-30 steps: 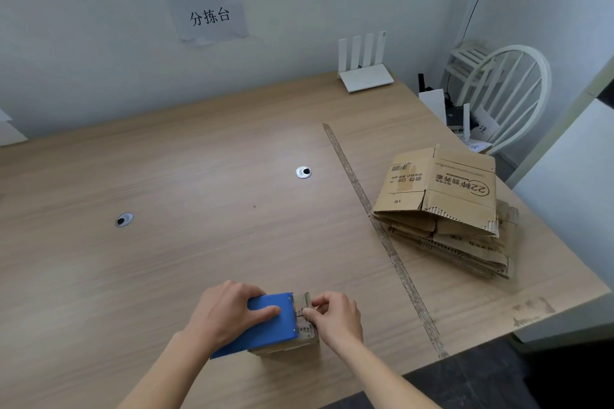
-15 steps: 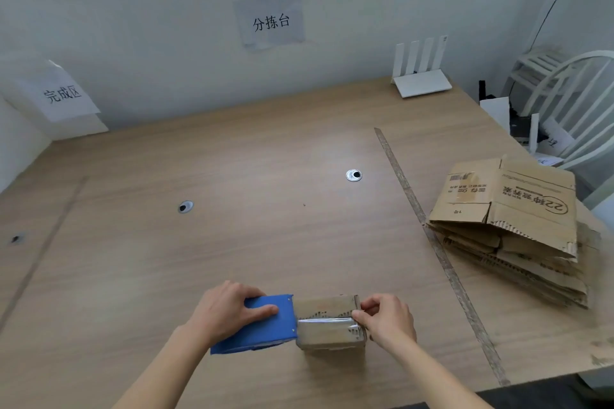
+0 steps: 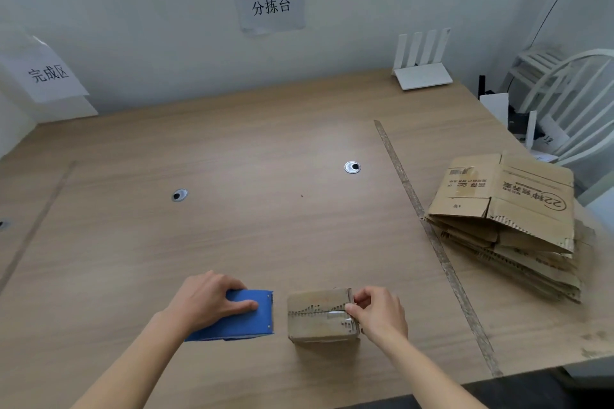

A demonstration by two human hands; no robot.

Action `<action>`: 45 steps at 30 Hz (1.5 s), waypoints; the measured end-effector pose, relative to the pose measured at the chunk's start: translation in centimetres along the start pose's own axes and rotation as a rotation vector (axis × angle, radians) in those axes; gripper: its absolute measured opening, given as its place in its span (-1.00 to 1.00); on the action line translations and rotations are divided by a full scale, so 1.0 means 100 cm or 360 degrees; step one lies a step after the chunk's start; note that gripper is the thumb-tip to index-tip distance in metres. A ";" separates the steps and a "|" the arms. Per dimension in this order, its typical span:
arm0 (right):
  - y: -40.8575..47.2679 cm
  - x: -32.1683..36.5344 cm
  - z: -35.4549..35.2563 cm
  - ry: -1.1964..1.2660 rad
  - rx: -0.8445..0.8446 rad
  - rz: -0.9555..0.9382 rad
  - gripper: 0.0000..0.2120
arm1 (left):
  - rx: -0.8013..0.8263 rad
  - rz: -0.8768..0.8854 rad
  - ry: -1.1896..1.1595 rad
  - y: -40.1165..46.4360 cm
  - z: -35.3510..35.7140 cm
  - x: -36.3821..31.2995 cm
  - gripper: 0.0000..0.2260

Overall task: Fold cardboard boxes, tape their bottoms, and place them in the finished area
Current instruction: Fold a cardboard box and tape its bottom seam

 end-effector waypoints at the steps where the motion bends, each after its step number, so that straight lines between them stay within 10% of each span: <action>1: 0.000 0.001 0.000 -0.0013 -0.0002 -0.0010 -0.81 | 0.0008 -0.0023 -0.0001 -0.002 0.002 0.006 -0.50; 15: 0.003 0.002 0.005 -0.0035 -0.0001 -0.0113 -0.81 | -0.0059 0.0026 0.0457 0.020 0.058 -0.035 -0.50; 29: 0.005 0.004 0.008 -0.0089 -0.0005 -0.0229 -0.82 | -0.0194 -0.0398 -0.0047 -0.034 0.121 0.003 -0.39; 35: 0.002 0.004 0.010 -0.0039 -0.0004 -0.0235 -0.84 | -0.0990 -0.0433 -0.0550 -0.049 0.077 -0.045 -0.80; 45: -0.006 -0.001 0.013 0.0091 0.0092 -0.0340 -0.63 | -0.0576 -0.0693 -0.1219 -0.020 0.113 -0.085 -0.65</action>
Point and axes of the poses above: each hand's wrist, its own y-axis towards the middle knuckle, its own z-axis out of the palm, x = y × z, the point moved 9 cm from there along y, towards the middle knuckle, and after that the axes turned 6 degrees about z, right-handed, at the moved point
